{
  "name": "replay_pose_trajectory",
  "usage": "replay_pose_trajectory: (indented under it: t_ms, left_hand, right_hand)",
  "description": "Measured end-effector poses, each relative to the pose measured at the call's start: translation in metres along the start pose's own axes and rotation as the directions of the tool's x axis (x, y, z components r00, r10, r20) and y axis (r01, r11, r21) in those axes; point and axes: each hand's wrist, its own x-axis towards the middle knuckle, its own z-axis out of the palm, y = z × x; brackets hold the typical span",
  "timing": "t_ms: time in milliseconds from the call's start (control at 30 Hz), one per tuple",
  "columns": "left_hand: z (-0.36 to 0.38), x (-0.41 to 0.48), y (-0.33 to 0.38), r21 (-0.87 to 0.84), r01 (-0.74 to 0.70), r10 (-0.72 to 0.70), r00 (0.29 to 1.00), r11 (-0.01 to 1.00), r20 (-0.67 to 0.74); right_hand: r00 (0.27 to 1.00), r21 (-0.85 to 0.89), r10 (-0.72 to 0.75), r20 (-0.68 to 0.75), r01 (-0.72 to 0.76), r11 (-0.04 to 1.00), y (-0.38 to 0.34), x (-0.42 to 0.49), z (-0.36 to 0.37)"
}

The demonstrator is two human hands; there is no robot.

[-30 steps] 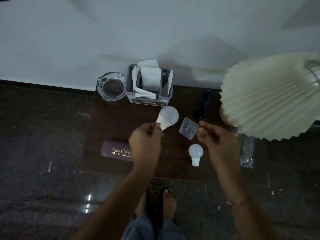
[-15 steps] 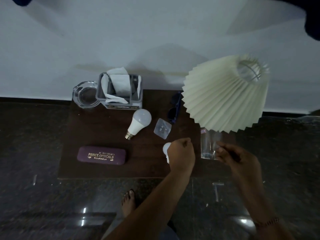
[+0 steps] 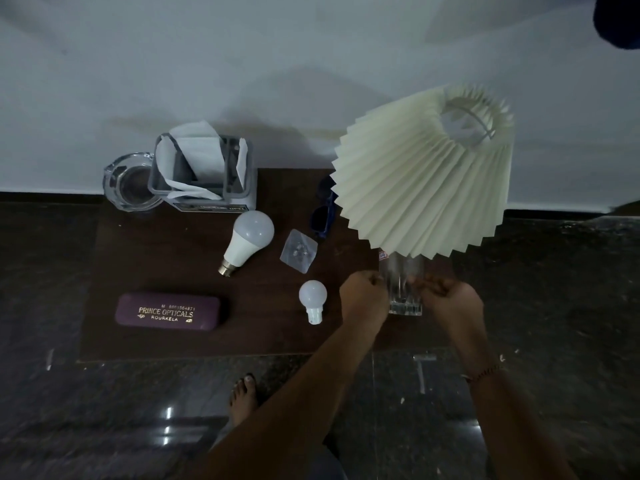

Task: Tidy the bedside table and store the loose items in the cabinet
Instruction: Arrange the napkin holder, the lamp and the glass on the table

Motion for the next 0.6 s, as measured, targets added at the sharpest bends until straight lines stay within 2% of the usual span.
replay_pose_trajectory:
  t_ms: [200, 367, 600]
  left_hand:
    - [0.004, 0.002, -0.005, -0.051, 0.065, -0.066, 0.998, 0.997, -0.016]
    - [-0.005, -0.01, -0.018, -0.127, 0.11, -0.103, 0.993, 0.986, 0.064]
    - [-0.049, -0.049, -0.038, -0.301, 0.201, -0.167, 0.977, 0.932, 0.132]
  right_hand:
    - [0.996, 0.044, 0.063, 0.069, -0.066, 0.997, 0.002, 0.0, -0.001]
    - [0.988, 0.037, 0.036, 0.149, -0.042, 0.998, 0.012, -0.021, -0.017]
    - [0.944, 0.181, 0.021, 0.329, -0.085, 0.98, 0.01, -0.068, -0.021]
